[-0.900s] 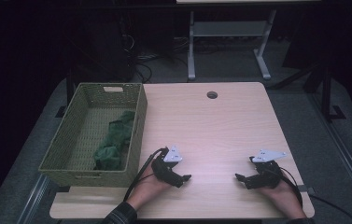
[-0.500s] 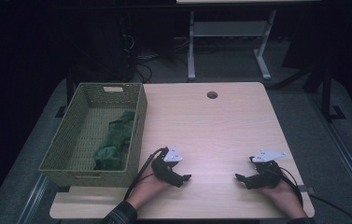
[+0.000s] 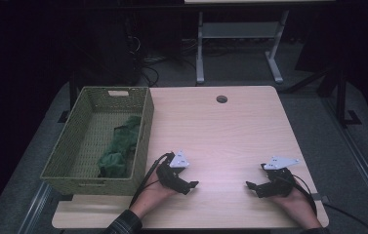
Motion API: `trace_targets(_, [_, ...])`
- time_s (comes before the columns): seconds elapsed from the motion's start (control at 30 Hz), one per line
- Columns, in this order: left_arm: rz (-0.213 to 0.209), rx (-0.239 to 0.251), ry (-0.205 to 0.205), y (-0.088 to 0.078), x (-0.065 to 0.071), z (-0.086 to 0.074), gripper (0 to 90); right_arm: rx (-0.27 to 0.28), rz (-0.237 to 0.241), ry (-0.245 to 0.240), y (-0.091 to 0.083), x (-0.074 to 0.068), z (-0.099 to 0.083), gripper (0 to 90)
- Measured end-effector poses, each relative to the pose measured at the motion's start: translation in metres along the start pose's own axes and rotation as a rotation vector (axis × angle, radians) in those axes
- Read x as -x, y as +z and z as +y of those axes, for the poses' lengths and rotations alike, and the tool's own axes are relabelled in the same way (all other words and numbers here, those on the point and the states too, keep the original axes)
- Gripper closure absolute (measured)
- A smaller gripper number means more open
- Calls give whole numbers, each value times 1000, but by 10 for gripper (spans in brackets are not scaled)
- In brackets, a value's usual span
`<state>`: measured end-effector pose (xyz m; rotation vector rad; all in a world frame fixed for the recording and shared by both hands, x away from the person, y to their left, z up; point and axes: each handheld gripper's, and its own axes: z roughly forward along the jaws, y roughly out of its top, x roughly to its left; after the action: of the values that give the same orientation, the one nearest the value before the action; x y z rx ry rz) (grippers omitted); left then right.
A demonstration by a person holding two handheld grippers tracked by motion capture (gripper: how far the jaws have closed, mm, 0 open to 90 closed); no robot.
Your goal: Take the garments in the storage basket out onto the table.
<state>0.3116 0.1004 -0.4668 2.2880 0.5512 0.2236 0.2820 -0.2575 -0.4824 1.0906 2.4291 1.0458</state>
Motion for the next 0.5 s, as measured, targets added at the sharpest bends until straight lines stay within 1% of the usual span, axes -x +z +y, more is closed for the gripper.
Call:
trace_targets(0.03, [-2, 11, -6, -3, -1, 1, 132, -1, -1, -2, 0, 0, 0, 83])
trace_targets(0.1, [-2, 12, -8, -7, -2, 2, 132, 0, 0, -2, 0, 0, 0, 83])
trace_targets(0.17, [-1, 26, -9, -10, -2, 3, 132, 0, -1, -3, 0, 0, 0, 83])
trace_targets(0.3, [-3, 35, -25, -16, -3, 6, 132, 0, 0, 0, 0, 0, 0, 83])
trace_targets(0.33, [0, 32, -20, -18, -4, 6, 132, -1, 0, 0, 0, 0, 0, 83])
trace_targets(0.4, [-2, 52, -34, -20, -4, 8, 132, -1, 0, -1, 0, 0, 0, 83])
trace_targets(0.5, [-2, 48, -30, -21, -4, 10, 132, 0, 0, -1, 0, 0, 0, 83])
